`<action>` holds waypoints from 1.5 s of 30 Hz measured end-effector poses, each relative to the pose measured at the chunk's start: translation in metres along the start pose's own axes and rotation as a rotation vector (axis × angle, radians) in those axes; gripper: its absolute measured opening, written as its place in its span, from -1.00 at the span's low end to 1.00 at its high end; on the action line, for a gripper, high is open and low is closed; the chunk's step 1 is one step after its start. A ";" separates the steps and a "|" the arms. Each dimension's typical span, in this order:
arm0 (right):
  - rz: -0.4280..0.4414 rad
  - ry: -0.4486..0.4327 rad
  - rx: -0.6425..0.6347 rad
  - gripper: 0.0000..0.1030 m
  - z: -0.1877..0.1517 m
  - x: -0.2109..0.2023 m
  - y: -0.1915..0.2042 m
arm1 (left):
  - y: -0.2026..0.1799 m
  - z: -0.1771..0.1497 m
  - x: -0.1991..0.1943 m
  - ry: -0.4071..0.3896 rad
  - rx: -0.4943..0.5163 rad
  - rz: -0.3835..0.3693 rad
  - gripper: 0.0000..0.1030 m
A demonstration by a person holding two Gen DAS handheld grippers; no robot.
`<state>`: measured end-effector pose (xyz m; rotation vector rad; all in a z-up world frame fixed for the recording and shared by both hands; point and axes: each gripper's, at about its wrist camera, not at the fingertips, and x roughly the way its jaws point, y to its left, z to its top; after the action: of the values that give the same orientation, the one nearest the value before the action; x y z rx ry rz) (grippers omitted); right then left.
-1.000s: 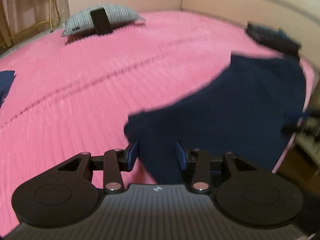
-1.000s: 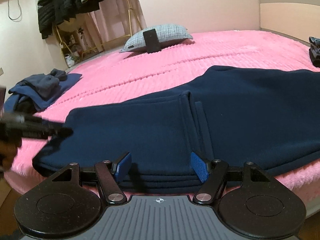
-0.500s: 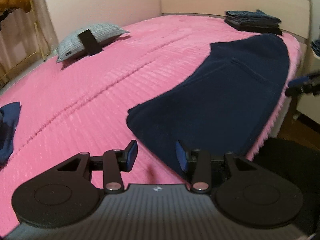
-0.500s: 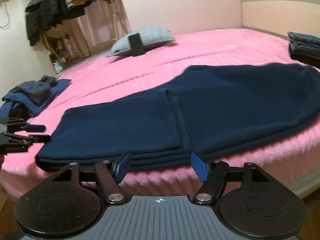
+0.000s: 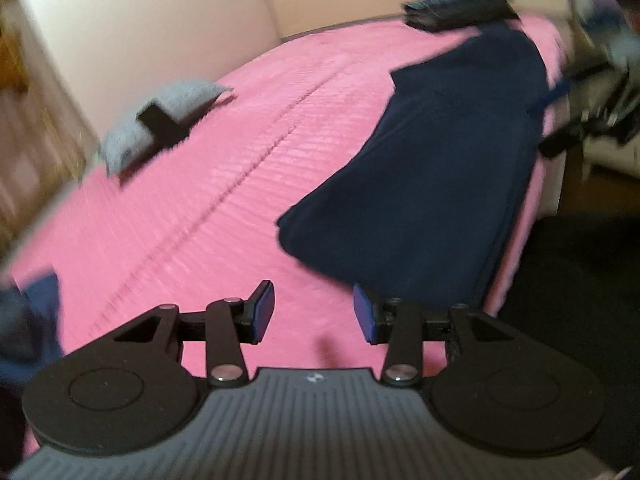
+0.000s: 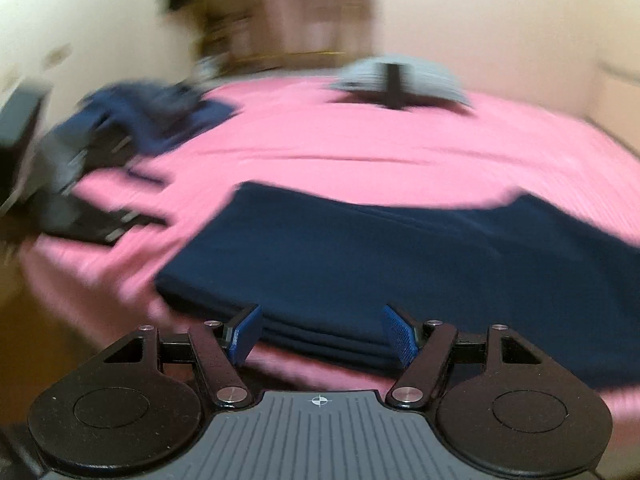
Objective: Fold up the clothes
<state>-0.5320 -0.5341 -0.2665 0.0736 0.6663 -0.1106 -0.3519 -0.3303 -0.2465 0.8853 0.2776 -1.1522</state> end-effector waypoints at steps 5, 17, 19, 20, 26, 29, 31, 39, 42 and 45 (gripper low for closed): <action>0.083 0.040 -0.290 0.35 0.005 0.031 0.061 | -0.015 -0.017 0.011 -0.092 0.465 0.015 -0.01; 0.073 0.099 -0.454 0.35 0.003 0.083 0.093 | -0.014 -0.043 0.076 -0.323 1.184 -0.096 0.05; 0.056 0.096 -0.442 0.35 0.001 0.079 0.089 | -0.015 -0.040 0.083 -0.326 1.218 -0.117 -0.15; 0.046 0.097 -0.446 0.35 0.001 0.078 0.089 | -0.015 -0.039 0.086 -0.326 1.233 -0.129 -0.21; 0.010 0.071 -0.541 0.35 -0.006 0.066 0.100 | -0.002 -0.012 0.080 -0.222 0.981 -0.198 -0.63; -0.019 0.050 -0.625 0.35 -0.009 0.072 0.112 | 0.000 -0.003 0.074 -0.200 0.891 -0.209 -0.64; -0.057 0.040 -0.681 0.35 -0.013 0.079 0.117 | 0.000 -0.001 0.071 -0.187 0.874 -0.214 -0.64; -0.165 -0.022 -0.653 -0.69 -0.012 0.076 0.106 | 0.001 0.023 0.054 -0.135 0.819 -0.221 -0.67; -0.135 -0.101 -0.490 -0.71 0.001 0.049 0.089 | 0.004 0.038 0.039 -0.118 0.796 -0.219 -0.67; -0.103 -0.193 -0.278 -0.74 0.016 0.015 0.055 | 0.005 0.080 0.022 -0.117 0.801 -0.207 -0.67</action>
<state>-0.5034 -0.4824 -0.2620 -0.2366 0.4872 -0.1213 -0.3575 -0.4027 -0.2058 1.5011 -0.2203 -1.5326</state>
